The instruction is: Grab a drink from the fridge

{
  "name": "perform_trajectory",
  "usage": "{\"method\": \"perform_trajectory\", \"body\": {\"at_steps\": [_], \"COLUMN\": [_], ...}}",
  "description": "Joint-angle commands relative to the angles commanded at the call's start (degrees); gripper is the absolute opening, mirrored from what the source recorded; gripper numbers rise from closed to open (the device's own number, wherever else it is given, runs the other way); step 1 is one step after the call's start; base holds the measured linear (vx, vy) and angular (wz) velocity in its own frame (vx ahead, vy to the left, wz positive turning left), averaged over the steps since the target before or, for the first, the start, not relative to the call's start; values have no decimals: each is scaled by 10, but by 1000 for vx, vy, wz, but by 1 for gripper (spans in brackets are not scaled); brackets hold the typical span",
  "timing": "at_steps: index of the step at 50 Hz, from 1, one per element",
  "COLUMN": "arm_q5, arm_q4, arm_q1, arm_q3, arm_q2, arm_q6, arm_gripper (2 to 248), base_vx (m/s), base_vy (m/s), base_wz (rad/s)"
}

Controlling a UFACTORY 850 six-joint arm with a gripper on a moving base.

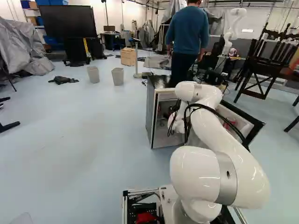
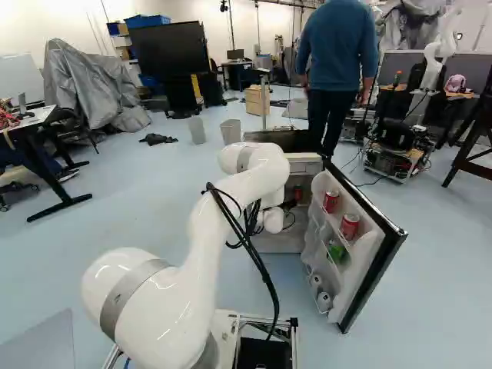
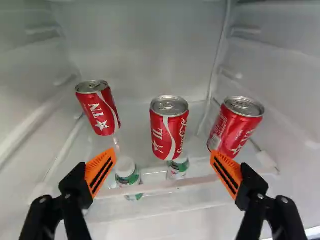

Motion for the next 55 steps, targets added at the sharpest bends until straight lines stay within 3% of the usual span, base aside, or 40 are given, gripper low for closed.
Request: {"method": "perform_trajectory", "body": {"at_steps": [46,55], "arm_q5": [0,0], "arm_q4": [0,0], "arm_q1": [-1,-1], "arm_q3": [-40,-40], "arm_q2": [-7,-7], "arm_q6": [0,33], "arm_gripper": [247,247], "base_vx": [0,0], "base_vy": [0,0], "base_wz": [0,0]}}
